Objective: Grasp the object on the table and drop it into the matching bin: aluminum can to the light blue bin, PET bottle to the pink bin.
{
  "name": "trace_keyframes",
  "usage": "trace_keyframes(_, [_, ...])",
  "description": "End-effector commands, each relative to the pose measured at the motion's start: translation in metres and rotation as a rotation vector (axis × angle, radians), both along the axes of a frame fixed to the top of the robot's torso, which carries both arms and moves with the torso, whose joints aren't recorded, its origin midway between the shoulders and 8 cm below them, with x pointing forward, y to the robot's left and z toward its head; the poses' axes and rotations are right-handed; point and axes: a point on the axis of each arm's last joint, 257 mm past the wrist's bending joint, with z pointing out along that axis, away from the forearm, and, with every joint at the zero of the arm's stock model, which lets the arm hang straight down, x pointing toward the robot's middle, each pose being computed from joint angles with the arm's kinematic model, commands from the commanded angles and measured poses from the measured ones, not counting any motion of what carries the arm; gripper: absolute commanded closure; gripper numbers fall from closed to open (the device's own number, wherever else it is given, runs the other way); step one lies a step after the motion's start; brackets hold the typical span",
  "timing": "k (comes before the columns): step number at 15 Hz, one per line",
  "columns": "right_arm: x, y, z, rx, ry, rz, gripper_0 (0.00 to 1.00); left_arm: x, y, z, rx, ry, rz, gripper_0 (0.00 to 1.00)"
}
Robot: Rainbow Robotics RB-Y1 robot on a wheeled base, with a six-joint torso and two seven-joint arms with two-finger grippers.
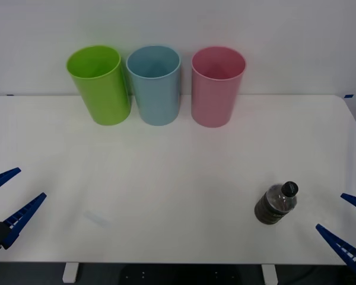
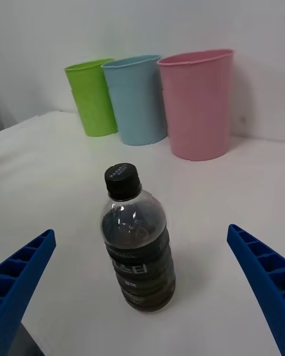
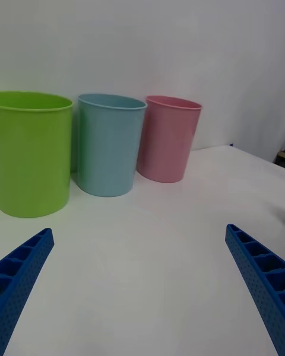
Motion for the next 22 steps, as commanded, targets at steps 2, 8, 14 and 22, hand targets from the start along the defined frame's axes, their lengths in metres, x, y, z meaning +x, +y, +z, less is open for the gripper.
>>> trace_keyframes(2, [-0.003,-0.003,-0.016,-0.058,-0.019,-0.019,0.0,0.0,0.0,0.0,0.0,0.0,0.0,0.0])
trace_keyframes(8, [0.0,0.001,-0.045,-0.048,0.015,-0.028,0.0,0.0,0.0,0.0,0.0,0.0,0.0,0.0])
trace_keyframes(14, [0.013,0.014,-0.067,-0.043,0.055,-0.06,0.0,0.0,0.0,0.0,0.0,0.0,0.0,0.0])
trace_keyframes(22, [0.034,0.039,-0.077,-0.027,0.048,-0.09,0.0,0.0,0.0,0.0,0.0,0.0,0.0,0.0])
